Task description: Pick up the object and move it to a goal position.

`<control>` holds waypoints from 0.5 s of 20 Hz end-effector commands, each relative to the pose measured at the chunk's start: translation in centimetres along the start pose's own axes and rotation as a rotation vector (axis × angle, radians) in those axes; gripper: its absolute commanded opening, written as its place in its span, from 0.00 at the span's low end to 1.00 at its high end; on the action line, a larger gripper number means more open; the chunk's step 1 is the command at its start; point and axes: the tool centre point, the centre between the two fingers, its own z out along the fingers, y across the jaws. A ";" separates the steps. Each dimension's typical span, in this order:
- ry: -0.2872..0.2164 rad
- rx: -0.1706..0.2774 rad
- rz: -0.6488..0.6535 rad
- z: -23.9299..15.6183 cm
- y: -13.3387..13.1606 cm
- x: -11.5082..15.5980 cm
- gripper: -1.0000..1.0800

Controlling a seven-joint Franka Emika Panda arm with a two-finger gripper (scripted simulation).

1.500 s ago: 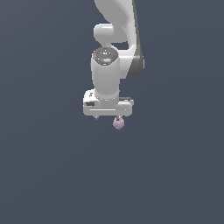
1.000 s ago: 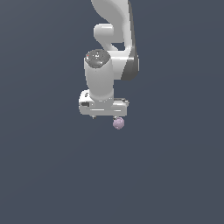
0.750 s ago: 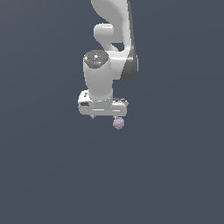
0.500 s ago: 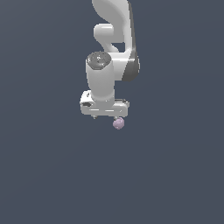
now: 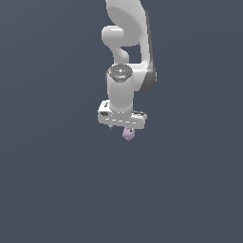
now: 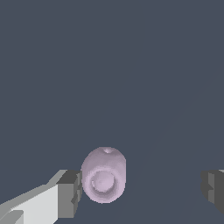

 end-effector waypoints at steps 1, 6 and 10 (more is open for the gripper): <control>0.003 -0.003 0.035 1.1 -0.9 -1.0 0.96; 0.008 -0.006 0.093 2.9 -2.3 -2.7 0.96; 0.010 -0.008 0.123 3.8 -3.0 -3.6 0.96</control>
